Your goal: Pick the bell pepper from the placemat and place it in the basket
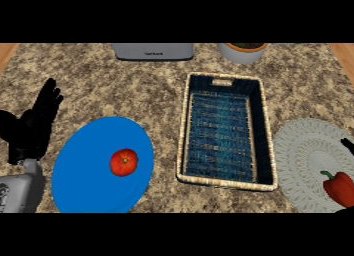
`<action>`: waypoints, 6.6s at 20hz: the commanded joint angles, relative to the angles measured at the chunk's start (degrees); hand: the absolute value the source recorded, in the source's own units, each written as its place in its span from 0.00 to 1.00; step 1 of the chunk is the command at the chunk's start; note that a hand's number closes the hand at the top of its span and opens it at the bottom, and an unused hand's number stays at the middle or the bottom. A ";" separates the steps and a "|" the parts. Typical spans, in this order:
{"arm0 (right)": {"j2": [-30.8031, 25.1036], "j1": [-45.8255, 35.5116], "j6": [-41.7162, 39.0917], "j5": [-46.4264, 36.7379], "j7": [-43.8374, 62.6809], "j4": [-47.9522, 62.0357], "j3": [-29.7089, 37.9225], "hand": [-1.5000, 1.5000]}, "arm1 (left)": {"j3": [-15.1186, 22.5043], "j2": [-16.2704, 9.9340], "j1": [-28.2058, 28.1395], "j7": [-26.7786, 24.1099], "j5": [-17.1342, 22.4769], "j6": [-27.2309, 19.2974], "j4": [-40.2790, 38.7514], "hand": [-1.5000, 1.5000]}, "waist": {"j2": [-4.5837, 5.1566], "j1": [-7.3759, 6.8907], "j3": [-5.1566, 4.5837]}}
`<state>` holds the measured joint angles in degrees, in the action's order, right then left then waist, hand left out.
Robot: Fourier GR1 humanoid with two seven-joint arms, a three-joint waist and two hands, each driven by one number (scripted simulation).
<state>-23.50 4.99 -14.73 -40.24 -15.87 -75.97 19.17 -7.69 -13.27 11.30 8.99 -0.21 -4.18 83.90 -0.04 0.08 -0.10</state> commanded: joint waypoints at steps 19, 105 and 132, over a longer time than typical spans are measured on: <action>0.50 1.58 0.66 -5.60 -9.56 7.14 -5.34 1.00 | -0.55 2.27 -1.91 -3.63 -0.85 0.28 -1.20 0.50 | 0.07 0.07 0.09; 10.01 -25.18 16.33 -28.43 51.66 -34.84 -54.03 1.00 | 1.47 1.52 3.20 1.16 -2.18 1.05 -0.43 0.50 | 0.74 -3.28 -0.16; 22.11 -52.22 -3.79 -28.14 44.08 -3.17 -37.74 1.00 | 0.59 2.53 -1.67 1.81 -3.13 -0.15 4.33 0.50 | -0.03 -0.34 0.10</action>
<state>-1.00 -48.52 -18.26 -67.06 29.99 -78.36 -19.46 -7.75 -10.88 11.56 9.47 -2.59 -4.07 84.92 0.02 -0.31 -0.02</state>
